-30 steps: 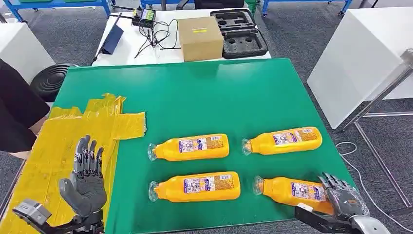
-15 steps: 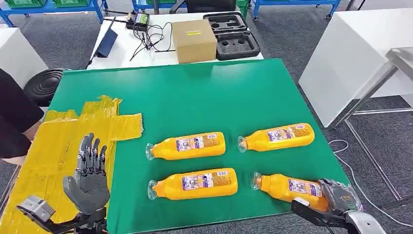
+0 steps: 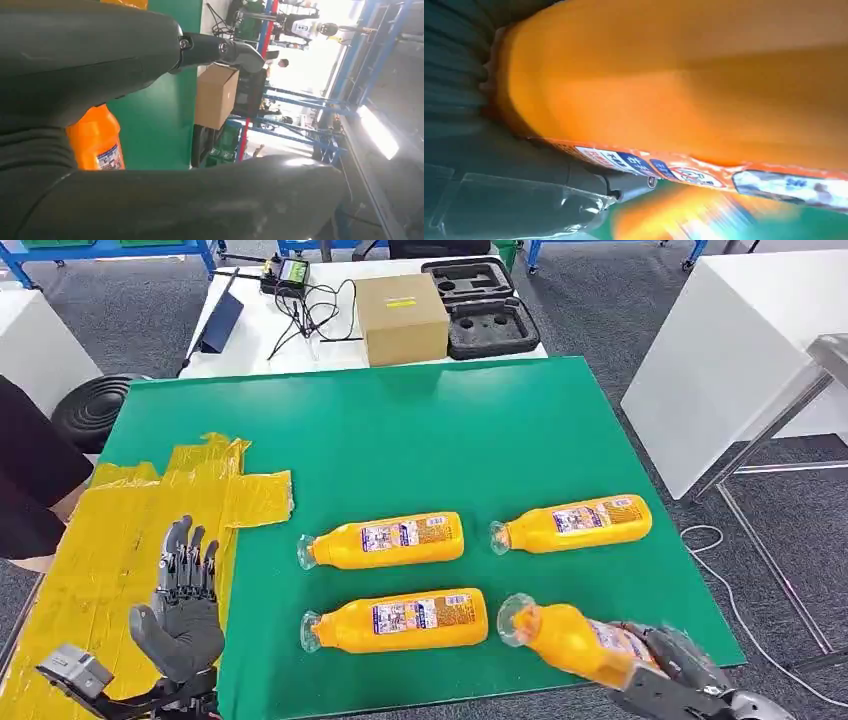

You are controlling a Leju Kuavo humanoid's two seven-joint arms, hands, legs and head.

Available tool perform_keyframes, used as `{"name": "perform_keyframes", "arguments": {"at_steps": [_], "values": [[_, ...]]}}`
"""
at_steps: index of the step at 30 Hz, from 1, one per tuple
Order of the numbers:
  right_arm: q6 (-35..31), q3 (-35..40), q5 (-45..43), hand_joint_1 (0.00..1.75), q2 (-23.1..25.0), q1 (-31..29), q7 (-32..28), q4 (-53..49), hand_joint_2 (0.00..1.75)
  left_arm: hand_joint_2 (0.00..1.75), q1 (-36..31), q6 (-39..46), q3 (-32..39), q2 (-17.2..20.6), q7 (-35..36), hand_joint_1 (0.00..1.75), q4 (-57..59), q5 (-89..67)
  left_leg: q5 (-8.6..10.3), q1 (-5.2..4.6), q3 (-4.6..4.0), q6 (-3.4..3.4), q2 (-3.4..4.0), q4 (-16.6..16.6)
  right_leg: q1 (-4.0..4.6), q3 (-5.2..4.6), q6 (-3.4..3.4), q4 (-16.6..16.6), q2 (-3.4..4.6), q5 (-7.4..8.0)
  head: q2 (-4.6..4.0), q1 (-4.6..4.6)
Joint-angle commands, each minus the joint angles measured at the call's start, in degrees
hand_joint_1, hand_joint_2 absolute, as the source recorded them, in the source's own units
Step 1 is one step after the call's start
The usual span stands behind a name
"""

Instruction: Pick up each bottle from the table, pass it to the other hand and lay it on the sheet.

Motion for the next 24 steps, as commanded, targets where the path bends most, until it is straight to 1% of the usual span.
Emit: {"name": "perform_keyframes", "arguments": {"at_steps": [1,2,5,7,8,10,12,13,14,15,16,17,18,19,20,21,22,23,24], "values": [[3.30,-8.31,-6.65,1.75,2.26,-0.04,-1.83,-9.37,1.75,0.00,-1.16,0.39,-0.15,1.13,-0.27,0.00,4.05,0.00,-0.02,-0.03,0.06,-0.07,-0.12,-0.06,-0.02,0.08,-0.07,-0.04,-0.21,-0.07,0.00,0.00],[3.27,-8.25,-6.66,1.75,2.50,-0.03,-1.83,-9.07,1.75,0.00,-1.19,0.40,-0.16,1.12,-0.29,0.00,4.03,0.00,-0.06,-0.01,0.14,-0.10,-0.17,-0.06,0.00,0.18,-0.10,-0.06,-0.30,-0.13,0.00,0.02],[3.27,-8.25,-6.66,1.75,2.50,-0.03,-1.83,-9.07,1.75,0.00,-1.19,0.40,-0.16,1.12,-0.29,0.00,4.03,0.00,-0.02,-0.04,0.03,-0.10,-0.16,-0.08,-0.03,0.07,-0.10,-0.06,-0.30,-0.10,0.00,0.00],[1.54,-10.06,-11.48,1.75,2.52,-0.22,-6.19,-11.31,1.75,0.00,-0.68,1.13,0.17,0.85,-0.71,0.00,3.71,-0.09,-0.04,-0.05,0.04,-0.13,-0.24,-0.09,-0.03,0.10,-0.13,-0.07,-0.36,-0.13,0.00,0.02],[0.84,-11.33,-12.67,1.75,2.48,-0.52,-6.63,-13.03,1.75,0.00,-0.23,1.05,0.26,0.75,-0.84,0.00,3.37,-0.10,-0.04,-0.09,-0.01,-0.11,-0.23,-0.07,-0.07,0.03,-0.12,-0.03,-0.32,-0.13,0.00,0.02],[0.00,-14.09,-14.97,1.75,3.11,-1.62,-6.08,-15.61,1.75,0.00,0.58,0.82,0.71,0.37,-1.22,0.00,2.76,-0.47,-0.09,-0.13,-0.03,-0.15,-0.24,-0.02,-0.11,-0.01,-0.15,0.04,-0.35,-0.18,0.00,0.02],[0.20,-15.39,-17.74,1.75,3.85,-2.51,-5.22,-15.80,1.75,0.00,0.78,0.79,0.53,0.43,-1.12,0.00,2.87,-1.36,-0.08,-0.13,-0.09,-0.12,-0.26,-0.03,-0.12,-0.07,-0.14,0.03,-0.28,-0.15,0.00,0.00],[-0.52,-15.42,-17.20,1.75,4.42,-2.93,-4.31,-15.73,1.75,0.00,0.87,0.98,0.28,0.45,-0.89,0.00,2.96,-1.87,-0.11,-0.13,-0.05,-0.14,-0.29,-0.02,-0.11,-0.03,-0.16,0.03,-0.31,-0.18,0.00,0.02],[-1.78,-14.59,-16.39,1.75,4.59,-3.72,-2.91,-14.57,1.75,0.00,0.78,0.55,-0.31,0.70,-0.86,0.00,3.19,-1.82,-0.03,-0.11,-0.13,-0.06,-0.29,-0.06,-0.10,-0.09,-0.09,-0.04,-0.24,-0.09,0.00,0.00],[-3.70,-13.41,-15.48,1.75,3.72,-4.14,-1.86,-13.63,1.75,0.00,0.57,0.59,-0.68,0.91,-0.69,0.00,3.44,-1.91,-0.06,-0.11,-0.04,-0.10,-0.31,-0.07,-0.09,0.00,-0.13,-0.05,-0.29,-0.12,0.00,0.00],[-9.43,-10.06,-12.61,1.75,0.38,-5.44,-0.73,-10.50,1.75,0.00,-0.23,1.08,-1.68,1.66,-0.21,0.00,4.21,-2.38,-0.07,-0.10,0.03,-0.13,-0.26,-0.10,-0.09,0.05,-0.15,-0.08,-0.27,-0.11,0.00,0.00],[-10.84,-8.64,-12.27,1.75,-0.77,-6.14,-0.25,-9.06,1.75,0.00,-0.57,1.25,-2.00,1.85,-0.05,0.00,4.52,-2.37,-0.02,-0.08,-0.10,-0.06,-0.20,-0.08,-0.07,-0.06,-0.08,-0.10,-0.15,-0.03,0.00,0.02],[-15.73,-5.50,-8.33,1.75,-2.16,-8.35,0.79,-6.22,1.75,1.75,-1.19,1.03,-2.75,2.32,0.07,0.00,4.98,-2.03,-0.04,-0.09,-0.02,-0.10,-0.19,-0.10,-0.08,0.01,-0.11,-0.10,-0.19,-0.05,0.00,0.00],[-19.64,-1.11,-5.47,1.75,-1.84,-11.14,2.18,-2.94,1.75,1.75,-1.65,1.72,-3.31,2.58,0.56,0.00,4.98,-2.51,-0.03,-0.10,-0.03,-0.09,-0.14,-0.10,-0.08,-0.01,-0.11,-0.11,-0.14,-0.02,0.00,0.02],[-21.14,4.57,-4.71,1.75,-1.56,-14.90,3.38,1.00,1.75,1.75,-2.74,1.23,-4.42,3.13,0.93,0.00,5.53,-2.77,0.00,-0.08,-0.08,-0.05,-0.05,-0.09,-0.07,-0.08,-0.07,-0.13,-0.01,0.04,0.00,0.00],[-23.19,8.41,-5.05,1.75,-0.66,-18.51,4.08,4.74,1.75,1.75,-3.86,1.59,-4.93,3.55,1.30,0.00,6.22,-3.02,0.01,-0.06,-0.02,-0.09,0.07,-0.14,-0.05,0.00,-0.10,-0.20,0.07,0.09,0.00,0.02],[-25.12,13.55,-5.29,1.75,1.03,-23.93,5.11,10.20,1.75,1.75,-5.52,2.26,-5.52,4.29,1.25,0.00,7.12,-3.45,0.04,0.00,-0.08,-0.06,0.17,-0.15,0.01,-0.03,-0.09,-0.25,0.22,0.16,0.00,0.02],[-27.13,16.77,-5.21,1.75,2.03,-27.18,5.91,13.45,1.75,1.75,-6.37,2.58,-5.66,4.61,1.34,0.00,7.58,-3.34,0.07,0.02,-0.09,-0.05,0.22,-0.15,0.02,-0.05,-0.08,-0.25,0.26,0.19,0.00,0.02],[-29.16,19.43,-5.79,1.75,1.65,-28.63,6.71,14.91,1.75,1.75,-6.65,2.74,-5.73,4.79,1.49,0.00,7.67,-3.18,0.15,0.03,0.10,-0.10,0.60,-0.29,0.04,0.01,-0.13,-0.40,0.60,0.38,0.00,0.04]]}}
